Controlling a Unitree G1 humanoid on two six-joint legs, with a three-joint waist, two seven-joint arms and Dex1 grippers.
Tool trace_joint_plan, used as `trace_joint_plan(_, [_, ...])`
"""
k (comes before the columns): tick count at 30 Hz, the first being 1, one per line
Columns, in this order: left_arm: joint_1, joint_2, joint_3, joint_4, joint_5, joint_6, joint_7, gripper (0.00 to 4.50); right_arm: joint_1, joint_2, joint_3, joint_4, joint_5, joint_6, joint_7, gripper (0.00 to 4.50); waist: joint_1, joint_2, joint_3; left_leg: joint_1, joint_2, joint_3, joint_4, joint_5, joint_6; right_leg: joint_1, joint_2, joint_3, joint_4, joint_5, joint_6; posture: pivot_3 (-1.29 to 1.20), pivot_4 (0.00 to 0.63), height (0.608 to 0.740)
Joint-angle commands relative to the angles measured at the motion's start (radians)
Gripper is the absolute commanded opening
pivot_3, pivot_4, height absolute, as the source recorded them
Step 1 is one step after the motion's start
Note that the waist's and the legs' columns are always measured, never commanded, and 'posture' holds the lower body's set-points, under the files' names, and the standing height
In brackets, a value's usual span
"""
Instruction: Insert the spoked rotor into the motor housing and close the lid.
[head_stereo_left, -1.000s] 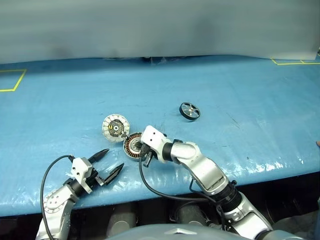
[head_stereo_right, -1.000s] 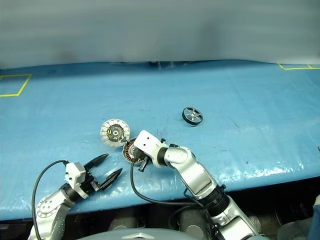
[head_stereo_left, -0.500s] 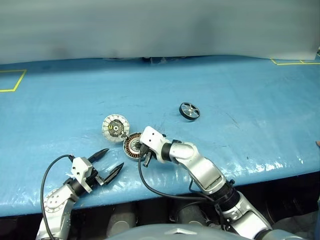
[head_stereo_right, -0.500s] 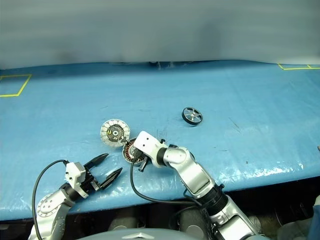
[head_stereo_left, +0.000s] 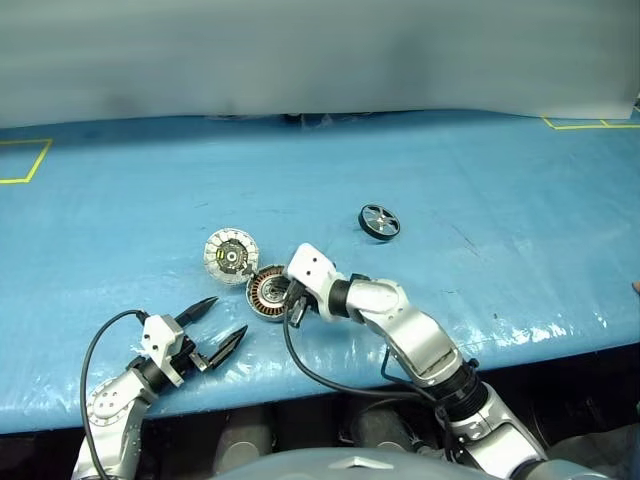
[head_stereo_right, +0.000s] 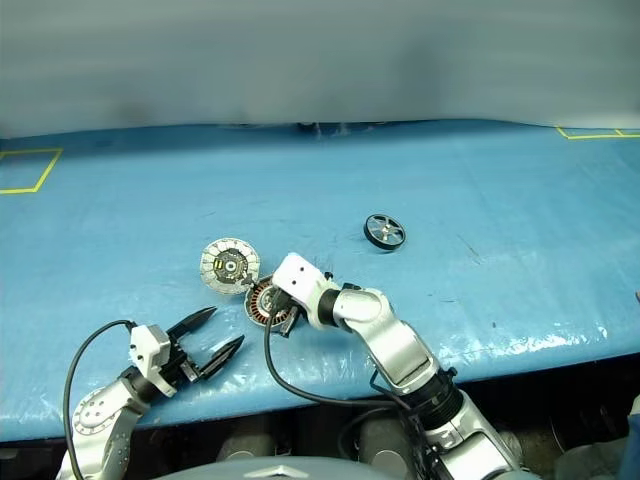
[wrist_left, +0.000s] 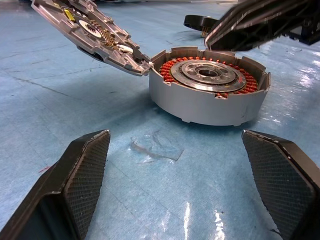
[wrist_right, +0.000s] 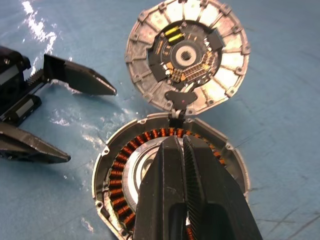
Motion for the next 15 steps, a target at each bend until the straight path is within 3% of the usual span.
trace_joint_plan(1, [0.012,0.026,0.005,-0.025,-0.019,0.012,-0.028,4.5,0.002,-0.039,-0.108,-0.034,0.008,0.001,-0.037,0.15,-0.001,-0.001,0.0,0.0,0.0,0.0,0.0,0.0,0.0,0.0,0.0,0.0,0.0,0.0,0.0,0.0,0.15,0.74])
trace_joint_plan(7, [0.019,0.057,0.01,-0.043,-0.024,0.015,-0.041,4.5,-0.037,-0.147,-0.246,0.064,-0.055,-0.017,-0.132,0.15,-0.003,-0.001,0.0,-0.005,-0.001,0.001,0.0,0.0,0.0,-0.005,0.001,0.0,0.0,0.0,0.0,0.0,0.15,0.74])
trace_joint_plan(11, [0.026,0.06,0.007,-0.056,-0.022,0.021,-0.04,4.5,-0.075,-0.206,-0.307,0.117,-0.075,-0.03,-0.162,1.34,-0.003,-0.001,0.0,-0.01,-0.001,0.002,0.0,0.001,0.0,-0.006,0.001,0.001,0.002,0.004,0.006,0.0,0.15,0.74])
trace_joint_plan(15, [0.027,0.05,-0.003,-0.062,-0.013,0.021,-0.029,4.5,-0.11,-0.232,-0.356,0.187,-0.07,-0.024,-0.171,1.34,-0.002,-0.001,0.0,-0.01,-0.001,0.002,0.0,0.0,0.001,-0.005,0.001,0.001,0.001,0.004,0.006,0.0,0.15,0.74])
